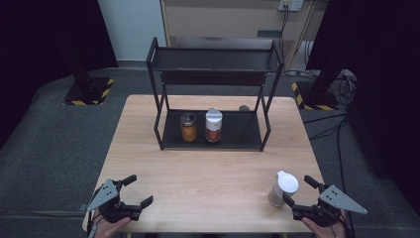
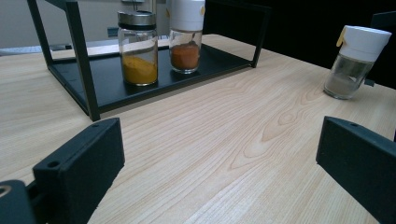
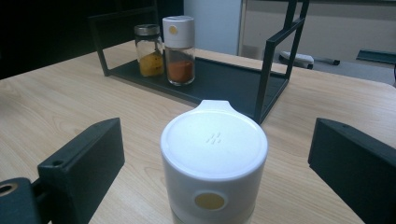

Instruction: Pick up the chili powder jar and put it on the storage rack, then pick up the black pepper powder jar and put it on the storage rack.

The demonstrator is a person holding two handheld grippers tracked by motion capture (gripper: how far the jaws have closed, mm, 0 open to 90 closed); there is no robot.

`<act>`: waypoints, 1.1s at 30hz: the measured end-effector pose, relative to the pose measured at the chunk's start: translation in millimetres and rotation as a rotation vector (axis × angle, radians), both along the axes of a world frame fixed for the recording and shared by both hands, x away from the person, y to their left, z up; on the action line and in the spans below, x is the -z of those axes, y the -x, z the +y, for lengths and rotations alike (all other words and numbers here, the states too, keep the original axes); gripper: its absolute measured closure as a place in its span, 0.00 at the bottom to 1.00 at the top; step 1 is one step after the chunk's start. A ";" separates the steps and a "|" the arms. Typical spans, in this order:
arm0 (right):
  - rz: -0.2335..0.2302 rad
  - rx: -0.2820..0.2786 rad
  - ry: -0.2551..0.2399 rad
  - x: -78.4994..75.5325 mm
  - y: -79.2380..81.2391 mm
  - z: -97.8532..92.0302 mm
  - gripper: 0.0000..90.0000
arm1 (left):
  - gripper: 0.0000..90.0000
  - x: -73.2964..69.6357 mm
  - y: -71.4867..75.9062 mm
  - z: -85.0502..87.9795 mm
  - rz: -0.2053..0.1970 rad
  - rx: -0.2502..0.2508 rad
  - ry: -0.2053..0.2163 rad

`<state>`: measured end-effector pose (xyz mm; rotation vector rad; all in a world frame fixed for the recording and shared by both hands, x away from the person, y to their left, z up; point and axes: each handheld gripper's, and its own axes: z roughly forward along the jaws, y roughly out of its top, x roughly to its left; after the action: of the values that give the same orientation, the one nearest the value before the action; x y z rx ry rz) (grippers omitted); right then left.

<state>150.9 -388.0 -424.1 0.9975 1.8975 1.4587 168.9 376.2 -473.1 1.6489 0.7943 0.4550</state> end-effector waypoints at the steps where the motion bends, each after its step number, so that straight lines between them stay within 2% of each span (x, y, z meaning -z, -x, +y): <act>1: 0.001 0.000 -0.003 -0.2 0.2 -0.2 0.04 | 0.00 -0.1 0.0 -0.2 -0.001 0.001 -0.001; 16: -0.023 0.008 -0.013 -3.6 5.7 -2.5 0.04 | 0.00 -0.2 -0.6 -0.7 -0.001 0.005 -0.004; 26: -0.018 0.009 -0.013 -6.9 7.1 -2.6 0.04 | 0.00 -0.2 -0.4 -0.1 -0.002 0.006 -0.004; 29: -0.010 0.010 -0.018 -10.8 7.7 -1.5 0.04 | 0.00 0.3 -0.8 0.7 -0.004 0.012 -0.005; 33: -0.010 0.010 -0.001 -17.5 7.4 1.2 0.05 | 0.00 1.2 -0.8 1.9 -0.007 0.014 0.004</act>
<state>143.4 -386.8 -406.6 0.9966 1.8824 1.4562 169.6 378.1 -474.3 1.6476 0.7778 0.4491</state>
